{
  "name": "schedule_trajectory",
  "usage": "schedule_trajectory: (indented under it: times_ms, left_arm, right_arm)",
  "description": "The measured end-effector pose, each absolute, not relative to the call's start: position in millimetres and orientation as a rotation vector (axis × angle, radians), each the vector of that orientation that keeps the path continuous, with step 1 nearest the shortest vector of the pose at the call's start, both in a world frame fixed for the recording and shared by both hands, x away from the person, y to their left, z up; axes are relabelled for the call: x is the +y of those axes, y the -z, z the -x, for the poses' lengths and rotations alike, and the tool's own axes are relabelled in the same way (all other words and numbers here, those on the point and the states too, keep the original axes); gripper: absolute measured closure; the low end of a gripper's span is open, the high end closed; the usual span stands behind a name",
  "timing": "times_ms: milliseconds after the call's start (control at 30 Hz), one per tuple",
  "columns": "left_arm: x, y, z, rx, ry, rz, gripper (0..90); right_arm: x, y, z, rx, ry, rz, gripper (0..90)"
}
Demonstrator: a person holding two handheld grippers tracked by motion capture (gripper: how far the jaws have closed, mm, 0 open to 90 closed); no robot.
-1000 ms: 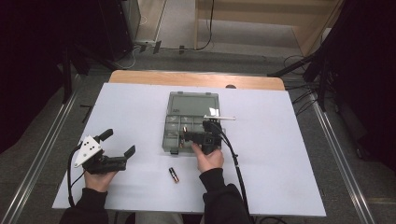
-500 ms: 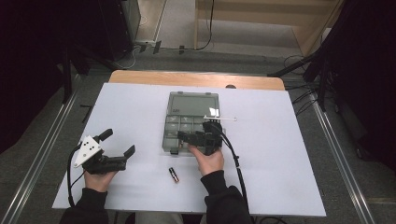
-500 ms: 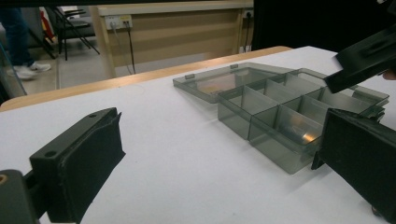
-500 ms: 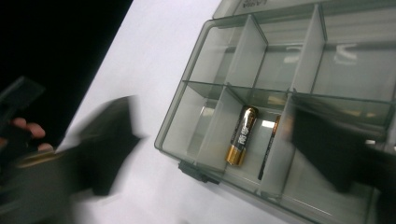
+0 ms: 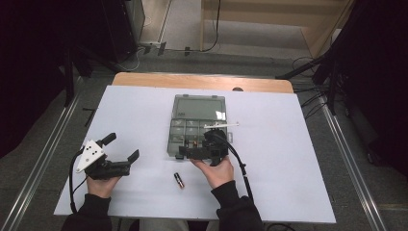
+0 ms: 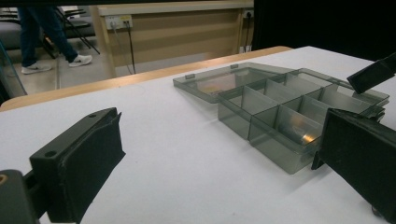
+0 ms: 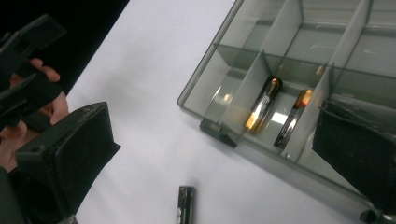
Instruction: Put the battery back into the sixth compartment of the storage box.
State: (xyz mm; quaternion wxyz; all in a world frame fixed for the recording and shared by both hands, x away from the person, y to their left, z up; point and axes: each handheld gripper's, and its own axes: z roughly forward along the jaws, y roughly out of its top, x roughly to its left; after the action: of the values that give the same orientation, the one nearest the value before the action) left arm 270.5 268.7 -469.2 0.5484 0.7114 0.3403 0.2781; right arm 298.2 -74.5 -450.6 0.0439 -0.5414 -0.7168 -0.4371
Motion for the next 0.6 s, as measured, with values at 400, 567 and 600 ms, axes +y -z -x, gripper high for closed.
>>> schedule_trajectory:
  times_ms: [400, 567, 600]
  left_arm:
    - [268.5, 469.6, -270.8, 0.807, -0.656, -1.688, 0.0]
    - [268.5, 469.6, -270.8, 0.806, -0.656, -1.688, 0.0]
    - [268.6, 469.5, -270.8, 0.807, -0.656, -1.687, 0.0]
  right_arm:
    - [-58.7, 446.8, -283.5, -2.348, 1.157, 1.527, 0.0]
    - [-52.5, 450.1, -281.4, -2.385, 1.088, 1.501, 0.0]
    - [-51.2, 450.8, -280.9, -2.394, 1.08, 1.494, 0.0]
